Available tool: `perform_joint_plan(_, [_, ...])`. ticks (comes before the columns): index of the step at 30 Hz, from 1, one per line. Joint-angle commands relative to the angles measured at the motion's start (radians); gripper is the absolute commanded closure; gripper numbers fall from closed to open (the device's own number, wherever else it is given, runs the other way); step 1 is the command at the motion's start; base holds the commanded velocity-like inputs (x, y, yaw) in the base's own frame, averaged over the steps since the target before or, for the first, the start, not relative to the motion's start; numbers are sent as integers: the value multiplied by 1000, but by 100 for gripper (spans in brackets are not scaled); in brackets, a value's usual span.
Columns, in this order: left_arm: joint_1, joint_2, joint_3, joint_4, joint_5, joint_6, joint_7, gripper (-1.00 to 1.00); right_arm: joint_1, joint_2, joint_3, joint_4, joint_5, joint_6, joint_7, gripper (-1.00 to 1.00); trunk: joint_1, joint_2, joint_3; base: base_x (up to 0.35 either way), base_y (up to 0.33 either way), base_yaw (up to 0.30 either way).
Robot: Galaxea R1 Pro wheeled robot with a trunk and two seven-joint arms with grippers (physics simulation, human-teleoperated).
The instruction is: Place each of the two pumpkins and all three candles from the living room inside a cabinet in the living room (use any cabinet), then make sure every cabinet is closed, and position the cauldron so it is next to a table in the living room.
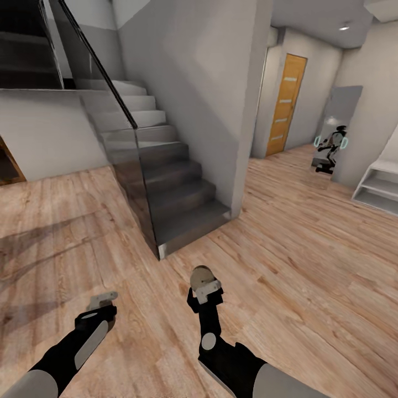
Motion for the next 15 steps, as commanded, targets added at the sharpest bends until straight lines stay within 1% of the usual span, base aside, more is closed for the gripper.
perform_joint_plan(1, [0, 0, 0, 0, -1, 0, 0, 100, 0, 0, 0, 0, 2, 0, 0, 100, -4, 7, 3, 0, 0, 275])
perform_joint_plan(15, [0, -1, 0, 1, -1, 0, 0, 100, 0, 0, 0, 0, 4, 0, -1, 100, -58, 105, 37, 0, 0, 275])
